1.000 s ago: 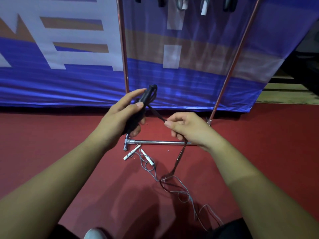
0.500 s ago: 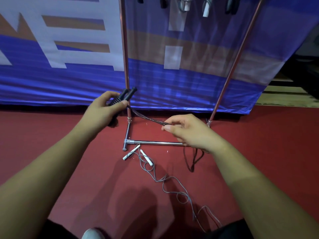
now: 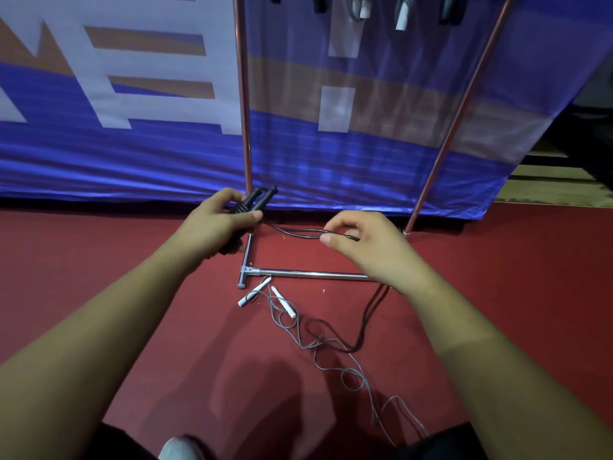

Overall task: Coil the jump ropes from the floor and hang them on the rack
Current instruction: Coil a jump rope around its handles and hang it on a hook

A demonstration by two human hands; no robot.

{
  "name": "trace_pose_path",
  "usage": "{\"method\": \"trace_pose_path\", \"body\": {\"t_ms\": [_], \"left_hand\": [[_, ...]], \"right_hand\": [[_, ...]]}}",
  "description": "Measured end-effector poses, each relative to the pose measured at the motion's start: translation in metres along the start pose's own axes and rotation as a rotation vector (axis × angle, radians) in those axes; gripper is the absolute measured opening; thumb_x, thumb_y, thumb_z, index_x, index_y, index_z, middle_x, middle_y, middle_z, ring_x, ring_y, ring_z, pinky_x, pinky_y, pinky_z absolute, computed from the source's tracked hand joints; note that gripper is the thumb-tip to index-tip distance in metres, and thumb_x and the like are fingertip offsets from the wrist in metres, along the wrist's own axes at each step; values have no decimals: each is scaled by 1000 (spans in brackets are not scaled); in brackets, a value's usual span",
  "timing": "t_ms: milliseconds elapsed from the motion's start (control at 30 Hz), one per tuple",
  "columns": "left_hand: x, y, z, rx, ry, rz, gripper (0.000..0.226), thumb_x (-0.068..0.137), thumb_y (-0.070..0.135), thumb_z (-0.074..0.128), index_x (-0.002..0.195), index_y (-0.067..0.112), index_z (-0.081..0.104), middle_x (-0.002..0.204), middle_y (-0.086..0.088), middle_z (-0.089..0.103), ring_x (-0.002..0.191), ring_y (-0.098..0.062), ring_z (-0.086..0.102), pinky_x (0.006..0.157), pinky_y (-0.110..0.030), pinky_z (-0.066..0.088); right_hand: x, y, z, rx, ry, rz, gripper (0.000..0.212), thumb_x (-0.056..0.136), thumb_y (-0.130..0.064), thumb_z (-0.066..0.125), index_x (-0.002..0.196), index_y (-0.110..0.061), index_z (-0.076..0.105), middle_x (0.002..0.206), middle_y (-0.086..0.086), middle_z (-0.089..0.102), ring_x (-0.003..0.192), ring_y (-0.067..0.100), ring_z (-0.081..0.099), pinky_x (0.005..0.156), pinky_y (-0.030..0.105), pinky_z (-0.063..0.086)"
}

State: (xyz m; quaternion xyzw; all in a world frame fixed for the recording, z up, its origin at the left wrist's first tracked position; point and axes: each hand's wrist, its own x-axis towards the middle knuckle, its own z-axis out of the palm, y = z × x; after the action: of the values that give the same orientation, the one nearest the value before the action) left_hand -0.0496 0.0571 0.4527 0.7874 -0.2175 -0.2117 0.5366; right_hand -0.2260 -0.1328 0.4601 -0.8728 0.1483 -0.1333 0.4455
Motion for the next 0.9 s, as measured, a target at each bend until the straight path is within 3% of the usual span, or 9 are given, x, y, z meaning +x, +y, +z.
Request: {"method": "trace_pose_path", "body": {"t_ms": [67, 133, 267, 400, 600, 700, 767, 833, 900], "left_hand": [[-6, 8, 2, -200, -70, -32, 10, 93, 21, 66, 95, 16, 57, 84, -20, 61, 49, -25, 55, 44, -22, 39], [-12, 15, 5, -336, -128, -24, 9, 97, 21, 57, 93, 15, 52, 81, -16, 59, 45, -23, 53, 39, -19, 37], [-13, 23, 6, -491, -153, 2, 12, 98, 25, 54, 91, 16, 49, 78, -9, 63, 51, -24, 53, 45, -24, 43], [-13, 23, 2, -605, -128, 20, 9, 97, 23, 50, 93, 16, 48, 76, -9, 63, 52, -25, 52, 47, -25, 43], [-16, 23, 0, -550, -281, 117, 18, 86, 28, 58, 93, 16, 47, 76, -13, 59, 49, -24, 49, 52, -29, 33], [-21, 26, 4, -596, -500, 155, 53, 70, 38, 78, 105, 14, 46, 76, -16, 56, 48, -25, 50, 50, -25, 38], [-26, 29, 11, -631, -623, 176, 62, 69, 40, 80, 113, 12, 45, 77, -19, 55, 49, -25, 50, 50, -26, 42], [-31, 32, 19, -625, -660, 216, 55, 75, 36, 77, 110, 9, 45, 80, -21, 55, 51, -25, 51, 54, -28, 41], [-33, 35, 23, -608, -619, 243, 41, 79, 29, 71, 105, 9, 46, 81, -22, 55, 51, -25, 51, 54, -29, 40]], "right_hand": [[2, 7, -3, -13, 28, 34, 12, 91, -28, 68, 83, -19, 71, 59, -13, 63, 54, 0, 57, 59, 19, 44], [3, 11, -6, 27, 32, 74, 18, 93, -26, 67, 83, -12, 72, 59, -5, 64, 52, 2, 57, 57, 21, 46], [4, 13, -13, 58, -27, 77, 18, 94, -22, 66, 83, -9, 71, 65, 0, 69, 57, 7, 62, 61, 19, 46], [2, 13, -10, 89, -169, 85, 16, 97, -18, 62, 87, -8, 69, 67, 3, 70, 60, 16, 66, 65, 33, 50], [1, 12, -8, 221, -179, 118, 4, 93, -11, 65, 97, -8, 65, 78, 8, 73, 67, 15, 67, 68, 33, 51], [-1, 13, 0, 261, -314, 156, 45, 82, -24, 80, 122, -21, 59, 98, 7, 75, 88, 12, 70, 91, 34, 52], [-4, 6, 13, 329, -396, 99, 61, 80, -21, 81, 134, -23, 52, 111, 2, 71, 105, 10, 66, 104, 35, 48], [-5, -1, 24, 473, -464, 6, 51, 85, -8, 73, 131, -17, 52, 116, 3, 69, 114, 15, 63, 108, 36, 44], [-6, -8, 27, 562, -479, -26, 37, 88, -3, 66, 123, -12, 55, 109, 9, 70, 100, 21, 68, 103, 39, 48]]}}
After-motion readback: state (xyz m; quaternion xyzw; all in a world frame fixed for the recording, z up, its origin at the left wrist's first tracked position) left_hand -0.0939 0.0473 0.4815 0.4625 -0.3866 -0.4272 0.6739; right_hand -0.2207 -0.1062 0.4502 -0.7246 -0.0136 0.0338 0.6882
